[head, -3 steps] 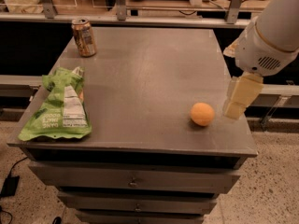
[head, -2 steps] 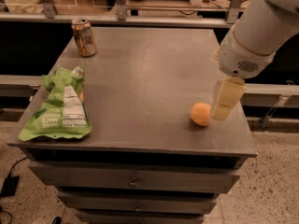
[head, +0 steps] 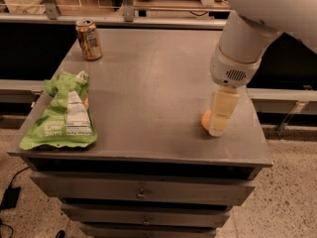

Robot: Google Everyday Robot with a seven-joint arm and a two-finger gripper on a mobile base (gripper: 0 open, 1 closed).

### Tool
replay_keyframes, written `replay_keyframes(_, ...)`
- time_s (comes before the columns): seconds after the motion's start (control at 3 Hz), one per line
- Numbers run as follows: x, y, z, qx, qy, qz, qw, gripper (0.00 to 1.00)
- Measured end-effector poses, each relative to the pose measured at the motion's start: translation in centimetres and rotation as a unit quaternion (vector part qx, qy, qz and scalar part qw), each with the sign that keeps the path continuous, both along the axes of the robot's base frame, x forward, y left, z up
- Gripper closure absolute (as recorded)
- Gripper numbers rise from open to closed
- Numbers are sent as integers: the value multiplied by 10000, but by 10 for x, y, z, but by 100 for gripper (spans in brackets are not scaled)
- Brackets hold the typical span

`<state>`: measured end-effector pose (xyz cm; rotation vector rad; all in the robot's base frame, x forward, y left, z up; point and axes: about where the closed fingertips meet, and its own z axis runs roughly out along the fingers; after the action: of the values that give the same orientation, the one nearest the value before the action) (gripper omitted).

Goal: Move orange near green rice chip bag

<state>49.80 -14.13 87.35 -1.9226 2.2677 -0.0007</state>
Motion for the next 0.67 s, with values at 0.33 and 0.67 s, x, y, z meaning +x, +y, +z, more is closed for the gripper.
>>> replay_keyframes(0.33, 1, 2, -4, -22, 82, 12, 10000, 0)
replay_keyframes(0.67, 2, 3, -6, -33, 112, -50, 9999, 0)
